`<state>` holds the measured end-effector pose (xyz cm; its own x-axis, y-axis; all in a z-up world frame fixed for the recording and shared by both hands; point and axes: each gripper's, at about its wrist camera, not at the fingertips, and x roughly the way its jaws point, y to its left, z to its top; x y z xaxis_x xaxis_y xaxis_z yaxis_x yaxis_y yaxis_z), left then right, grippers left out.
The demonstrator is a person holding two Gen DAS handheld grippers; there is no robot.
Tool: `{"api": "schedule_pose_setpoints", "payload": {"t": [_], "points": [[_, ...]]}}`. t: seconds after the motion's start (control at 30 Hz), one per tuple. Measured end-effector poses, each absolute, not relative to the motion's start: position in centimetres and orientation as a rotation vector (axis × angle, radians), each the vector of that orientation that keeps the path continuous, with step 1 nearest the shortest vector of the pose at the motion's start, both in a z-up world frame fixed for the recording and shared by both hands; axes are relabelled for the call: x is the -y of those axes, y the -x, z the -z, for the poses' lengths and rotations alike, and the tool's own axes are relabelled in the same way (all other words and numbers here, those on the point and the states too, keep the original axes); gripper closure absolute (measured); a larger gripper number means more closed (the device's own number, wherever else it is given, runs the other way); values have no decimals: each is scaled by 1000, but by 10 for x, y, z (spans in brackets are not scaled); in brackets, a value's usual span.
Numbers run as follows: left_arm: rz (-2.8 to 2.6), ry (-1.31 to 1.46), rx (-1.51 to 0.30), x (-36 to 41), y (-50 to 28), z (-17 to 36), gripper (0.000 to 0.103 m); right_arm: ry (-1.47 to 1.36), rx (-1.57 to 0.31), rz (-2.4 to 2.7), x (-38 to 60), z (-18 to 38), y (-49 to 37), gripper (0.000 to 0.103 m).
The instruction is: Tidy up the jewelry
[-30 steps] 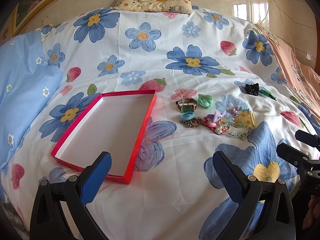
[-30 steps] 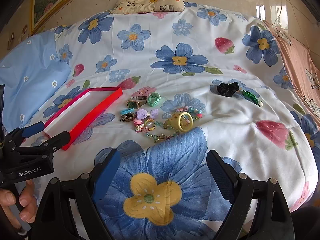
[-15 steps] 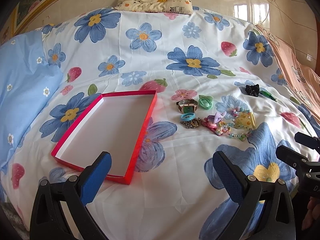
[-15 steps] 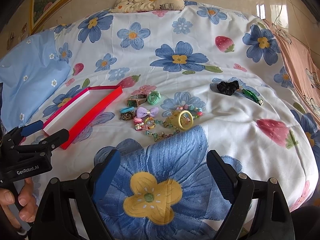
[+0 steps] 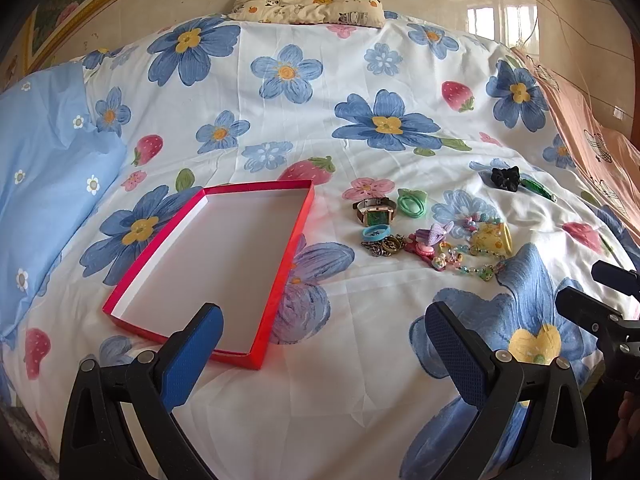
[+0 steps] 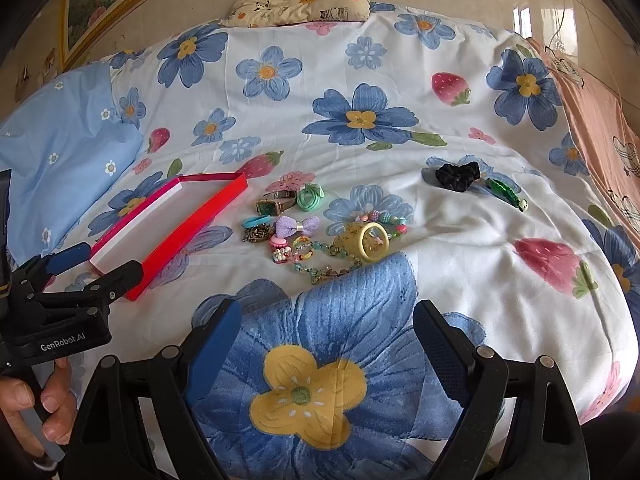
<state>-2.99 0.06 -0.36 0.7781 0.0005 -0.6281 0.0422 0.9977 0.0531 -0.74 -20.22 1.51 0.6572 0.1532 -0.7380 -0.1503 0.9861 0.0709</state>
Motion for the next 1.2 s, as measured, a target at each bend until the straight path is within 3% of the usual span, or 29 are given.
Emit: {"api": "schedule_pose_setpoints", "payload": {"t": [1.2], "points": [[86,-76,-742,10,-16,8,2,-38,-866,-174,210,-18,-15,15]]}}
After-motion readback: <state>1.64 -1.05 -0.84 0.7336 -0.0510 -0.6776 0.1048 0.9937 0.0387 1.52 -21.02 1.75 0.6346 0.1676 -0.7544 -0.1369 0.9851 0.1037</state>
